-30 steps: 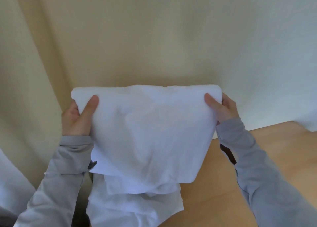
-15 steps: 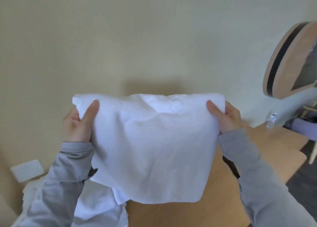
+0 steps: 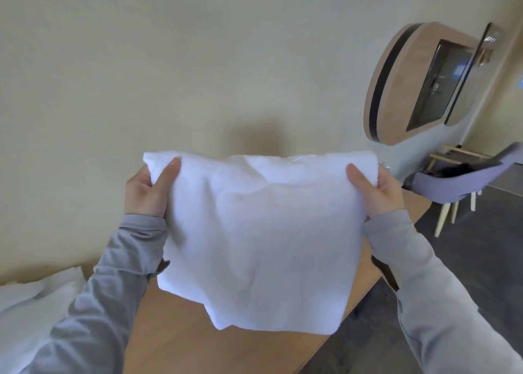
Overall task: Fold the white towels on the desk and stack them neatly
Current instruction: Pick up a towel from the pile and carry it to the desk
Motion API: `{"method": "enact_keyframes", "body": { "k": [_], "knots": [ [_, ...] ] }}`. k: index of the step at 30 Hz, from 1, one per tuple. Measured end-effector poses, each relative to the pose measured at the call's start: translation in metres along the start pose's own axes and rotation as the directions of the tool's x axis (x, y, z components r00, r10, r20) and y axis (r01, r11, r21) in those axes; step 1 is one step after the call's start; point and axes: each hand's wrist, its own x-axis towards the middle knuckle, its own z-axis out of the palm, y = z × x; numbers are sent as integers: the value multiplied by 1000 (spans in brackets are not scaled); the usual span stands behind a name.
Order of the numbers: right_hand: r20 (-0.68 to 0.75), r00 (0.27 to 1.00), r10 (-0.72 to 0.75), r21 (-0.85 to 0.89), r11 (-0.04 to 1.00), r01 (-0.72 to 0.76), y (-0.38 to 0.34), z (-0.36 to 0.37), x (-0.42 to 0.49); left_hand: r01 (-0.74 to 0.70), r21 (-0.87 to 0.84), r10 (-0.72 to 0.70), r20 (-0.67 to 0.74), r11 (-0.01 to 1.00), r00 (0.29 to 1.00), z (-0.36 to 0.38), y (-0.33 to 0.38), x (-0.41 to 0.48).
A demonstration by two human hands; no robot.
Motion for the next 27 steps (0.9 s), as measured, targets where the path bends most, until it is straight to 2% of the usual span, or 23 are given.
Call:
{"method": "enact_keyframes", "body": {
  "k": [4, 11, 17, 20, 22, 24, 27],
  "knots": [
    [-43, 999, -2, -27, 1000, 1, 28, -24, 31, 4, 70, -7, 43, 998, 999, 49, -21, 19],
    [-113, 993, 19, -109, 994, -31, 95, -31, 104, 112, 167, -126, 76, 980, 989, 118, -84, 67],
    [-170, 984, -56, -154, 988, 29, 99, -27, 169, 143, 218, -166, 94, 965, 982, 177, -96, 124],
    [-186, 981, -60, -143, 989, 34, 105, -26, 174, 132, 321, -172, 102, 938, 980, 190, -100, 146],
    [-190, 982, -16, -101, 995, -4, 124, -25, 171, 131, 419, -196, 115, 898, 974, 191, -105, 162],
    [-200, 975, 92, -57, 993, -105, 160, -20, 164, 160, 526, -268, 134, 835, 954, 190, -118, 178],
    [-140, 897, 420, 64, 908, -415, 235, -2, 137, 202, 725, -401, 110, 658, 910, 194, -167, 194]
  ]
}}
